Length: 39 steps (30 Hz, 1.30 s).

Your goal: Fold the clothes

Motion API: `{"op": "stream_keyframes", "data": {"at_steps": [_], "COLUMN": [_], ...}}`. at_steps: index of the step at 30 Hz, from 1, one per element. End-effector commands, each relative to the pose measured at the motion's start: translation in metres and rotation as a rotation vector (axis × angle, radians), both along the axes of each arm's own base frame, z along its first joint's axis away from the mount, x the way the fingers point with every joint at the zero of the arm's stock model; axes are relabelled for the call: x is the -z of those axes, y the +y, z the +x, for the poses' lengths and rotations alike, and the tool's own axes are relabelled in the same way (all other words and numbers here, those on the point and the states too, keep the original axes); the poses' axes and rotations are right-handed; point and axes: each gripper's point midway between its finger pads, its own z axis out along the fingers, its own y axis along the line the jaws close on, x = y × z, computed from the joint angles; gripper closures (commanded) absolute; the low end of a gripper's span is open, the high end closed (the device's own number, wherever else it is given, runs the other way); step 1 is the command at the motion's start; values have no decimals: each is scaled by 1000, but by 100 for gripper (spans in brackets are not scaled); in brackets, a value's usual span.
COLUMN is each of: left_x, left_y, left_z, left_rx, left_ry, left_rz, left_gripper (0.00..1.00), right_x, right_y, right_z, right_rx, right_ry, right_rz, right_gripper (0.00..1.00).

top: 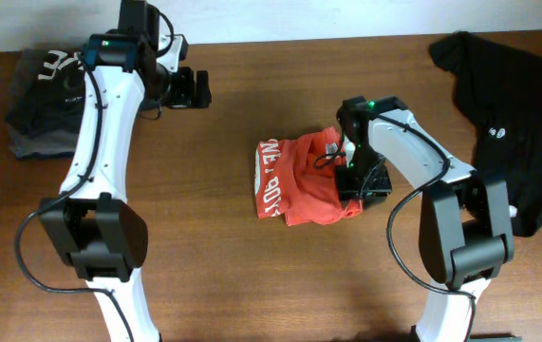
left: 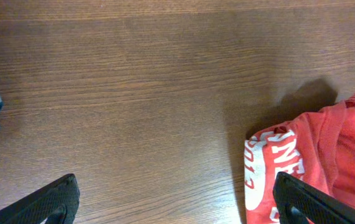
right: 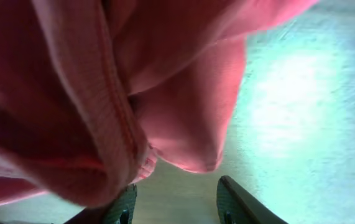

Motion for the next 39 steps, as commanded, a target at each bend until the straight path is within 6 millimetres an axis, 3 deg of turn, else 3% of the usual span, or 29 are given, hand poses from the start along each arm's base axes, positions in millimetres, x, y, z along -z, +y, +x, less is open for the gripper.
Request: {"op": "stream_keyframes", "data": {"at_steps": [1, 6, 11, 13, 15, 19, 28, 35, 39], "left_x": [17, 21, 21, 21, 21, 20, 20, 21, 21], "left_y": [1, 1, 0, 0, 0, 0, 0, 0, 0], "left_z": [5, 6, 7, 8, 8, 9, 9, 7, 7], "left_rx": [14, 13, 13, 13, 13, 13, 13, 13, 14], "left_ry": [26, 31, 26, 23, 21, 21, 20, 27, 27], "left_rz": [19, 20, 19, 19, 19, 18, 18, 18, 18], "left_gripper": [1, 1, 1, 1, 1, 1, 1, 1, 1], "right_x": [-36, -62, -59, -51, -42, -37, -4, 4, 9], "right_y": [-6, 5, 25, 31, 51, 65, 91, 98, 98], "right_z": [46, 105, 144, 146, 140, 136, 137, 151, 149], "right_rx": [-51, -154, -179, -180, -203, -187, -80, -48, -47], "right_ry": [-184, -431, -567, -557, -518, -500, -435, -471, -456], "right_rz": [21, 86, 173, 205, 305, 313, 348, 359, 355], "right_gripper": [53, 47, 48, 50, 58, 58, 57, 58, 65]}}
